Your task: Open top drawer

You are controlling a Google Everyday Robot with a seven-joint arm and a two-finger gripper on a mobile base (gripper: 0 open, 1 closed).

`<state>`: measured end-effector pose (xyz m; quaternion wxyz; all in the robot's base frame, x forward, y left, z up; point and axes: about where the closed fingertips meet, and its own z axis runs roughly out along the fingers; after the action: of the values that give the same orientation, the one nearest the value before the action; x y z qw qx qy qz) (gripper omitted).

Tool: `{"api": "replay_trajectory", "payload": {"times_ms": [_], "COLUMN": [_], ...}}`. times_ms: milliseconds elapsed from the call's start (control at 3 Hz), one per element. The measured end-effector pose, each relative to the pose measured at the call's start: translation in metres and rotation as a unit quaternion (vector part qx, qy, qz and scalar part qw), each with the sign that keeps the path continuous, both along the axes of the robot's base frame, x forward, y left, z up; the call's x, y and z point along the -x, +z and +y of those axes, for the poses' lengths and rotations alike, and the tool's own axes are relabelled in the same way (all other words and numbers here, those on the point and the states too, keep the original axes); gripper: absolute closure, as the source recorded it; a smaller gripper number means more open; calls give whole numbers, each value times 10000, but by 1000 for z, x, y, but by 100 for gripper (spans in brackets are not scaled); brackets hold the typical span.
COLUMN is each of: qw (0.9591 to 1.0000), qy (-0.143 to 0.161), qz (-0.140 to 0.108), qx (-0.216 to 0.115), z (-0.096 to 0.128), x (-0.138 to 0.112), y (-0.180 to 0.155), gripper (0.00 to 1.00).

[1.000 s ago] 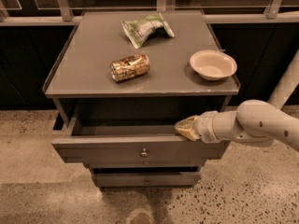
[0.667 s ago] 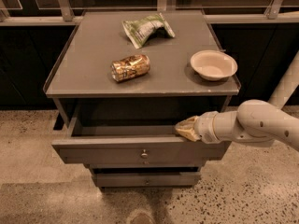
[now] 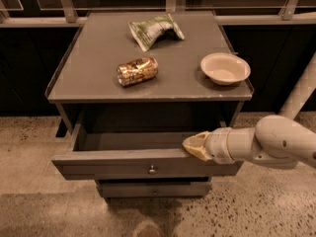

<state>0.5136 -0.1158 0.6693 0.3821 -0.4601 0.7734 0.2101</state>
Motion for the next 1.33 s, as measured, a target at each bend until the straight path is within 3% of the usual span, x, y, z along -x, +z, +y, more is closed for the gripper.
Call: {"api": "replay_trajectory", "payload": {"times_ms": [333, 667, 1000, 1333], "qw": [10000, 9997, 9997, 9995], "qy": [0, 173, 173, 11], "qz": [0, 72, 72, -151], "qx": [0, -132, -132, -260], "z": [0, 12, 12, 11], "x": [-2, 30, 29, 44], "y": [2, 2, 2, 7], "gripper": [100, 100, 100, 100]}}
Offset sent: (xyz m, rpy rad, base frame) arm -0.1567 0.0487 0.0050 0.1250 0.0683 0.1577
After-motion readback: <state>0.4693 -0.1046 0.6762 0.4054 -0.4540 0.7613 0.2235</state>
